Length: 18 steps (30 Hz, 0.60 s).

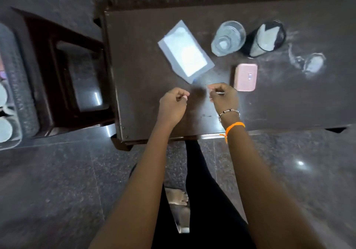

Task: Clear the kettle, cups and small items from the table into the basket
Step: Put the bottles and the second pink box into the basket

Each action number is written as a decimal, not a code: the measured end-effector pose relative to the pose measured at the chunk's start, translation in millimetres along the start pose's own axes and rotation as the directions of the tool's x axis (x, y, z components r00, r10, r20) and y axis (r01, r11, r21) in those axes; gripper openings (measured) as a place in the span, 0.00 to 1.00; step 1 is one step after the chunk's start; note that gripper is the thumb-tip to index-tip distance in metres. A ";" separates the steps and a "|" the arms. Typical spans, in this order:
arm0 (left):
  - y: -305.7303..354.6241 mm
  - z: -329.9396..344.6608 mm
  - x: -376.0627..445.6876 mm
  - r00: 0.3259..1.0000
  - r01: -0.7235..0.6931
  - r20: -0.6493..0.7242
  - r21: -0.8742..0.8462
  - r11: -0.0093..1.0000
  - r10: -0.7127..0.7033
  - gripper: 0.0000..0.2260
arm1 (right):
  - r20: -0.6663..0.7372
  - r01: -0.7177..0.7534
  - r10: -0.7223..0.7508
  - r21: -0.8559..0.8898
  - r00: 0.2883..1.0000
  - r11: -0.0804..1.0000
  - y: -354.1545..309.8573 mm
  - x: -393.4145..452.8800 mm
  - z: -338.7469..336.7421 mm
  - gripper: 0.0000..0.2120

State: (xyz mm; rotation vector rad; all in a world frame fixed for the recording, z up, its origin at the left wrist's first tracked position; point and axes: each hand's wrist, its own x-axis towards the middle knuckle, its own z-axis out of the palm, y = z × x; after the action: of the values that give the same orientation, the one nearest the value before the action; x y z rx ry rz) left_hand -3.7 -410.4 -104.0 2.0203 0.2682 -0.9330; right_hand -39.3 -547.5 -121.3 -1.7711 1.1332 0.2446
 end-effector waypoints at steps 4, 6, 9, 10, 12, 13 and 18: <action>15.2 44.3 6.9 0.992 0.002 0.123 0.095 0.995 -0.013 0.08 | -0.218 -0.092 0.073 -0.078 0.973 0.993 36.9 33.8 -42.4 0.09; 21.8 57.1 10.9 0.990 0.000 0.141 0.136 0.991 -0.019 0.08 | -0.295 -0.149 0.121 -0.074 0.948 0.986 45.4 47.9 -53.1 0.13; 31.6 71.5 16.0 0.989 -0.014 0.147 0.185 0.983 -0.013 0.09 | -0.339 -0.200 0.182 -0.018 0.923 0.980 54.3 66.5 -59.3 0.19; 34.3 75.0 17.8 0.989 -0.018 0.150 0.194 0.981 -0.012 0.09 | -0.332 -0.214 0.201 -0.001 0.921 0.977 56.8 71.7 -59.1 0.21; 37.5 79.3 20.9 0.988 -0.020 0.156 0.205 0.979 -0.013 0.09 | -0.302 -0.248 0.247 0.037 0.921 0.968 59.3 81.0 -57.3 0.24; 37.9 80.5 21.9 0.988 -0.016 0.156 0.206 0.978 -0.017 0.09 | -0.285 -0.270 0.274 0.053 0.919 0.961 59.7 84.8 -56.5 0.25; 33.3 76.5 21.9 0.993 0.006 0.112 0.165 0.986 -0.025 0.08 | -0.214 -0.343 0.369 0.149 0.904 0.927 60.5 96.1 -56.6 0.16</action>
State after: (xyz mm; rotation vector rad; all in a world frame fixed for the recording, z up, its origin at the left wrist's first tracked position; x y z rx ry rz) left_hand -11.1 -493.8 -124.6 2.1079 0.1488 -1.1074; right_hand -51.7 -654.3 -188.6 -1.5150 1.6178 0.1865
